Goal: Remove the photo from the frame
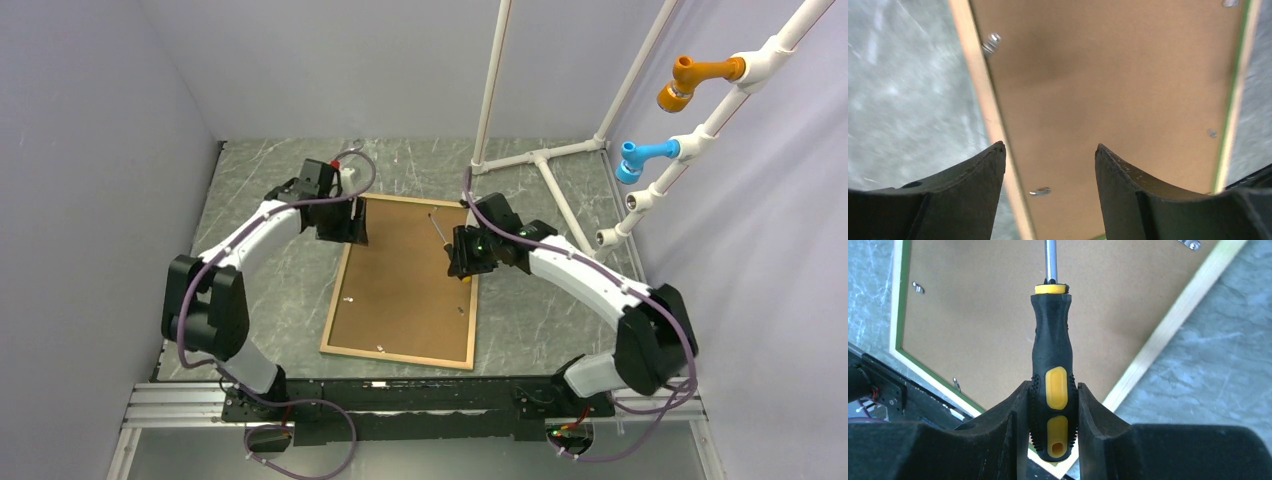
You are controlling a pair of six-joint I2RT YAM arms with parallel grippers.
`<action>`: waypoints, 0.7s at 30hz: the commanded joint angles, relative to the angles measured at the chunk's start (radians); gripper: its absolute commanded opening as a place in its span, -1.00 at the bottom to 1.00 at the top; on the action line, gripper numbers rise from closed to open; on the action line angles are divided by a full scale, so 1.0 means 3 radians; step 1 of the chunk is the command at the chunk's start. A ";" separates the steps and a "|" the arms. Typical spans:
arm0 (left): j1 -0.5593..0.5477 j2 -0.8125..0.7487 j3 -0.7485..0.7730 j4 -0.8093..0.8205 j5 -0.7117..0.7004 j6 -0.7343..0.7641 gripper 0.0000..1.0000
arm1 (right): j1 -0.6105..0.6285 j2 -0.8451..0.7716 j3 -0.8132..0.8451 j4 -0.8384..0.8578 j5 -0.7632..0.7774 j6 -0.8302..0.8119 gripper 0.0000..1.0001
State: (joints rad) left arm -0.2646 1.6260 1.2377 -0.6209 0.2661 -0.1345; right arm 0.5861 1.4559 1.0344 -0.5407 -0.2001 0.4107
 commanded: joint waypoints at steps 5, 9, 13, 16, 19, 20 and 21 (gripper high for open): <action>-0.0225 -0.1665 -0.1256 0.0272 -0.0763 -0.2018 0.48 | -0.0033 -0.0665 -0.0328 0.0057 0.0320 -0.0036 -1.00; -0.0228 -0.2668 -0.1937 -0.0042 -0.0858 -0.3040 0.51 | -0.0049 -0.0690 -0.0378 0.0114 0.0195 -0.0086 -1.00; -0.0237 -0.3121 -0.2201 -0.0439 -0.0736 -0.3511 0.53 | -0.0046 -0.0638 -0.0397 0.0174 0.0061 -0.0166 -1.00; -0.0243 -0.3209 -0.2293 -0.0638 -0.0577 -0.3735 0.53 | -0.0042 -0.0528 -0.0380 0.0147 -0.0072 -0.0230 -1.00; -0.0246 -0.3142 -0.2395 -0.0759 -0.0365 -0.3934 0.50 | -0.0002 -0.0516 -0.0431 0.0179 -0.0237 -0.0240 -1.00; -0.0248 -0.3098 -0.2434 -0.0787 -0.0310 -0.3982 0.49 | 0.0018 -0.0537 -0.0466 0.0204 -0.0247 -0.0230 -1.00; -0.0252 -0.3060 -0.2453 -0.0800 -0.0259 -0.4030 0.47 | 0.0036 -0.0553 -0.0497 0.0227 -0.0254 -0.0225 -1.00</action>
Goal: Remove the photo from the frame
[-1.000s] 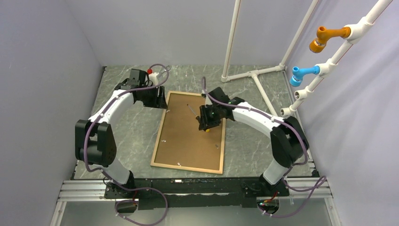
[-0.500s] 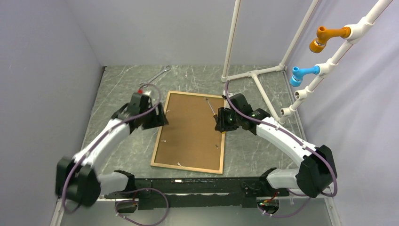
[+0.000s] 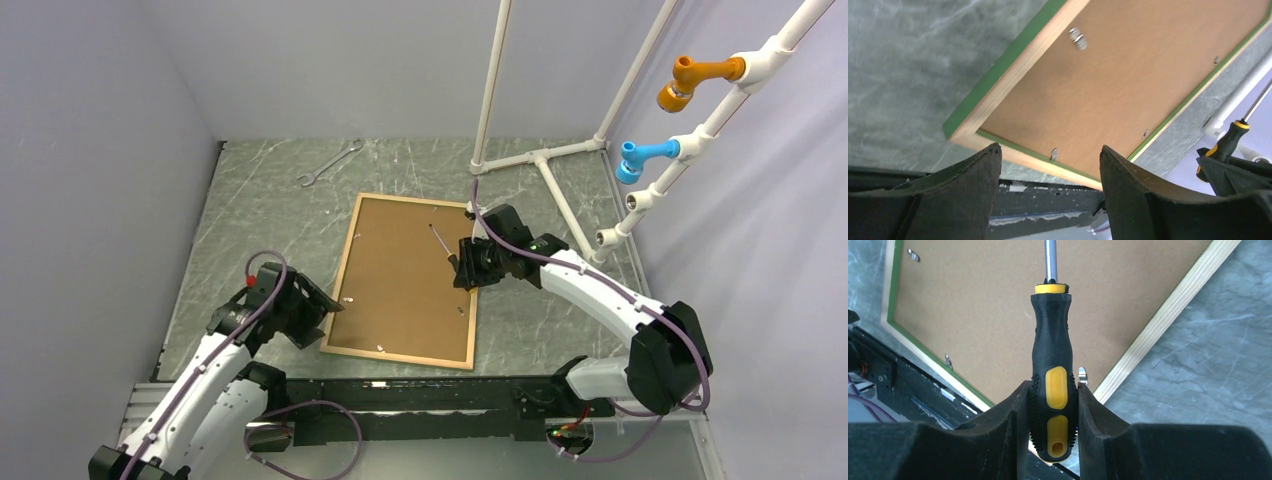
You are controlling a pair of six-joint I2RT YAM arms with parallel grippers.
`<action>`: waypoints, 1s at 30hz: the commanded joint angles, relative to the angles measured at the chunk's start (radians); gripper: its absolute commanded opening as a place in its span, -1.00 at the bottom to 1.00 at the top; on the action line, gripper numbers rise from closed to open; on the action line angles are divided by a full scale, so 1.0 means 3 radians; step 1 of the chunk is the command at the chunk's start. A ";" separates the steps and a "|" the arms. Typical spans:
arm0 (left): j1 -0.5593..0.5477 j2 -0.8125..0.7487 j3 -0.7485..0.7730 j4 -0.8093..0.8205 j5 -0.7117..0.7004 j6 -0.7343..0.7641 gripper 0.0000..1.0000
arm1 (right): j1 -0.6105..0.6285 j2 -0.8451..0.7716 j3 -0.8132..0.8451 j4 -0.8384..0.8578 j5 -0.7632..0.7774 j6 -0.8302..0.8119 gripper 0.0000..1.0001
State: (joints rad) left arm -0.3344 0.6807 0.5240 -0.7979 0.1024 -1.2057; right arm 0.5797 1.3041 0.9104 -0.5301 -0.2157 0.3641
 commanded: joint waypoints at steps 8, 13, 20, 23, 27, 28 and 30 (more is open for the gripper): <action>-0.0100 0.0333 -0.0074 -0.0625 0.0288 -0.0825 0.37 | 0.0083 -0.0065 -0.0173 0.0220 -0.0195 -0.0042 -1.00; -0.0200 0.0475 -0.0156 -0.0673 0.0317 -0.1037 0.36 | 0.0084 -0.0018 -0.0136 0.0238 -0.0199 -0.0053 -1.00; -0.0244 0.0802 -0.0292 -0.0285 0.0252 -0.1181 0.13 | 0.0083 -0.0058 -0.0184 0.0286 -0.0212 -0.0033 -1.00; -0.0245 0.1076 -0.0178 -0.0237 0.0152 -0.1077 -0.07 | 0.0083 -0.0104 -0.0227 0.0280 -0.0183 -0.0037 -1.00; -0.0246 0.1421 -0.0005 -0.0306 -0.0099 -0.0928 -0.32 | 0.0081 -0.0164 -0.0280 0.0260 -0.0136 -0.0055 -1.00; -0.0239 0.1504 0.0032 -0.0324 -0.0145 -0.0889 -0.32 | 0.0080 -0.0180 -0.0290 0.0257 -0.0127 -0.0058 -1.00; -0.0235 0.1658 0.0083 -0.0342 -0.0181 -0.0831 -0.20 | 0.0082 -0.0205 -0.0310 0.0263 -0.0119 -0.0067 -1.00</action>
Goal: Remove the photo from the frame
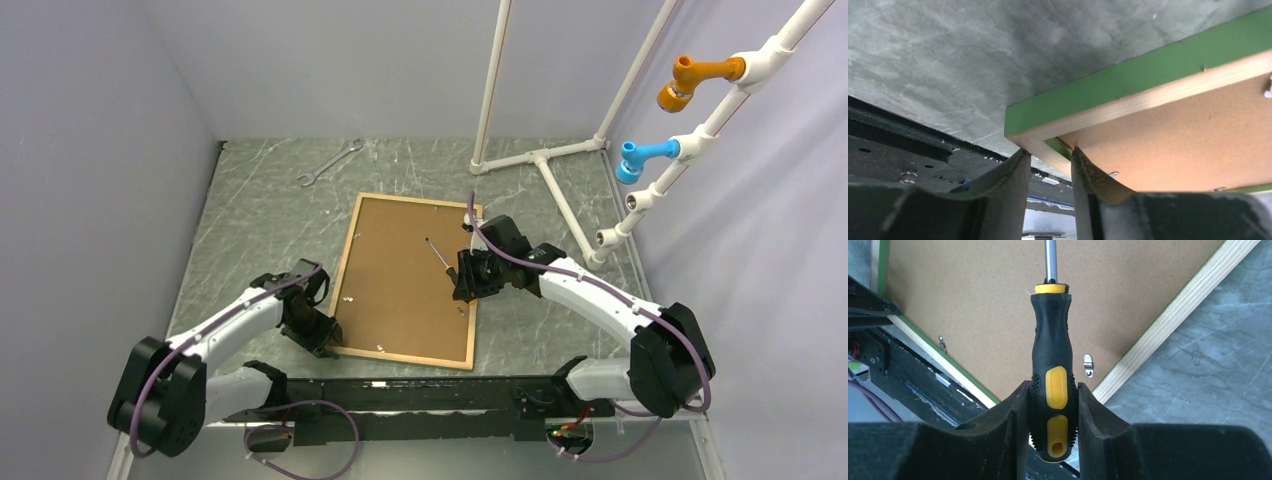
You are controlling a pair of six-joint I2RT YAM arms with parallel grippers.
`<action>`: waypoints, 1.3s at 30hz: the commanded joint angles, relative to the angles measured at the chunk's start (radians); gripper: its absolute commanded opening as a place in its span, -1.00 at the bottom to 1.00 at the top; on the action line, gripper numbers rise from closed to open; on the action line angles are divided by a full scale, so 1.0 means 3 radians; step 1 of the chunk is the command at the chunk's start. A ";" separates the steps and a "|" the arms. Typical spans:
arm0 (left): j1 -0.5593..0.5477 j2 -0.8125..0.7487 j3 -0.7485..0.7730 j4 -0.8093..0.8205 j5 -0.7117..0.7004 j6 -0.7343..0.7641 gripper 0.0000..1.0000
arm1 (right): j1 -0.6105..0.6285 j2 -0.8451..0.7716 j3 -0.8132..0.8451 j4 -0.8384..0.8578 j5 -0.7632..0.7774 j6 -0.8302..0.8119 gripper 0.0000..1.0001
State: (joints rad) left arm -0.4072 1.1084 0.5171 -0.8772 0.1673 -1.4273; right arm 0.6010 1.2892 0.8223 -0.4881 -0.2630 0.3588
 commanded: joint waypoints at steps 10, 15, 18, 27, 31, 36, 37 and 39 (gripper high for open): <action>0.0010 0.0129 -0.0067 0.0153 -0.0402 -0.0271 -0.25 | 0.0011 -0.0158 -0.0041 0.0156 0.0001 -0.0067 -1.00; 0.0125 0.0247 0.0081 0.0237 -0.0632 0.0208 -1.00 | 0.0011 -0.0213 -0.0044 0.0120 0.0042 -0.0084 -1.00; 0.0342 0.0385 0.0318 0.0099 -0.0857 0.0729 -1.00 | 0.0009 -0.0286 -0.0054 0.0085 0.0081 -0.0094 -1.00; 0.1044 0.1112 0.1264 0.0126 -0.1349 0.2322 -1.00 | 0.0009 -0.0327 -0.0069 0.0098 0.0007 -0.0027 -1.00; 0.1239 0.1621 0.1743 0.0299 -0.1260 0.2992 -1.00 | 0.0011 -0.0330 -0.0019 0.0031 0.0012 -0.0011 -1.00; 0.1344 0.2029 0.2156 0.0556 -0.1362 0.3575 -1.00 | 0.0011 -0.0342 0.0031 -0.0230 0.0412 0.0151 -1.00; 0.1347 0.2093 0.2187 0.0631 -0.1368 0.3682 -1.00 | 0.0007 -0.0322 0.0050 -0.0308 0.0495 0.0193 -1.00; 0.1439 0.2212 0.2253 0.0755 -0.1121 0.3846 -1.00 | 0.0012 -0.0301 0.0090 -0.0470 0.0630 0.0234 -1.00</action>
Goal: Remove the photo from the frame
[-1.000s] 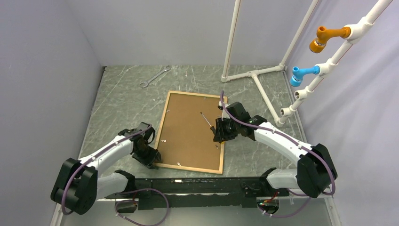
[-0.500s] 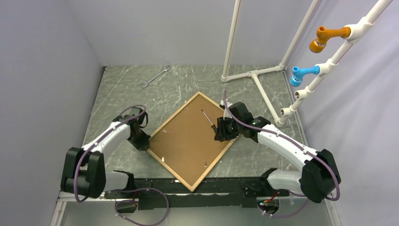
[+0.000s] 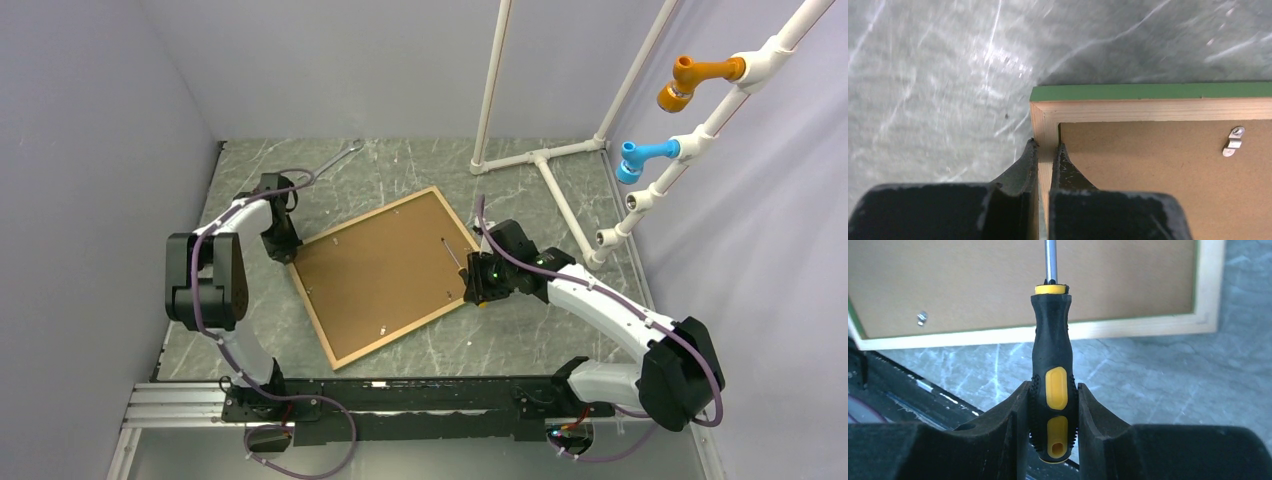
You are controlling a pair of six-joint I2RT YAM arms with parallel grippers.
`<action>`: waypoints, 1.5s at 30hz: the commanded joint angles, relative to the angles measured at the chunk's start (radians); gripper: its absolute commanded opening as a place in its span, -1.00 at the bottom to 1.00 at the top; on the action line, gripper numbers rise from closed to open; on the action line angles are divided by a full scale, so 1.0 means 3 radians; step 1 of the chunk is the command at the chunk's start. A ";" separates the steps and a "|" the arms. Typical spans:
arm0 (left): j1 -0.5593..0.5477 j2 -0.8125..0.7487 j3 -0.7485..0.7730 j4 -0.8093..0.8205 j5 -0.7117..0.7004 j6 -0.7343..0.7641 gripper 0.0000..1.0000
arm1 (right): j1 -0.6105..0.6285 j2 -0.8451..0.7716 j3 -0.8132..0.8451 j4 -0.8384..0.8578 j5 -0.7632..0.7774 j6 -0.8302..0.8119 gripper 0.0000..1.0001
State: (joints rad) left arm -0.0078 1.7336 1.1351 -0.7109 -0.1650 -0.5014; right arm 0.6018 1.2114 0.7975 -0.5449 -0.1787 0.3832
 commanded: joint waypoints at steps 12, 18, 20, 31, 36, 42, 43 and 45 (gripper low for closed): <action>0.0414 0.0150 0.0409 0.0488 0.1064 0.0858 -0.07 | 0.0008 0.0082 0.0331 -0.0518 0.0671 0.0194 -1.00; 0.0420 -0.0529 0.0095 0.0820 0.1360 0.0911 0.48 | 0.0024 0.0190 0.0407 -0.0417 0.0437 0.0078 -1.00; 0.0400 -0.0766 -0.0058 0.1039 0.1774 0.0926 0.51 | 0.0038 0.0205 0.0415 -0.0333 0.0307 0.0042 -1.00; -0.0861 -0.1510 -0.0419 0.1744 0.3227 0.1841 0.41 | 0.0287 0.0671 0.0797 0.0065 -0.0890 0.0000 -1.00; -0.1138 -0.2060 -0.0961 0.2298 0.3483 0.2074 0.69 | 0.0307 0.0672 0.0780 0.0066 -0.1446 -0.0070 -1.00; -0.1699 -0.2371 -0.1189 0.2030 0.3576 0.2925 0.89 | 0.0318 0.0644 0.0695 0.0097 -0.1993 -0.0231 -1.00; -0.1786 -0.2422 -0.1229 0.2005 0.3535 0.2998 0.89 | 0.0327 0.0655 0.0682 0.0105 -0.2086 -0.0231 -1.00; -0.1974 -0.2495 -0.1293 0.1891 0.3275 0.3194 0.89 | 0.0354 0.0654 0.0676 0.0098 -0.2272 -0.0296 -1.00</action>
State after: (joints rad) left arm -0.5144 1.0355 0.7773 -0.1059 0.8520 0.2569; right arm 0.6952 1.4265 0.9936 -0.5617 -0.6762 0.3473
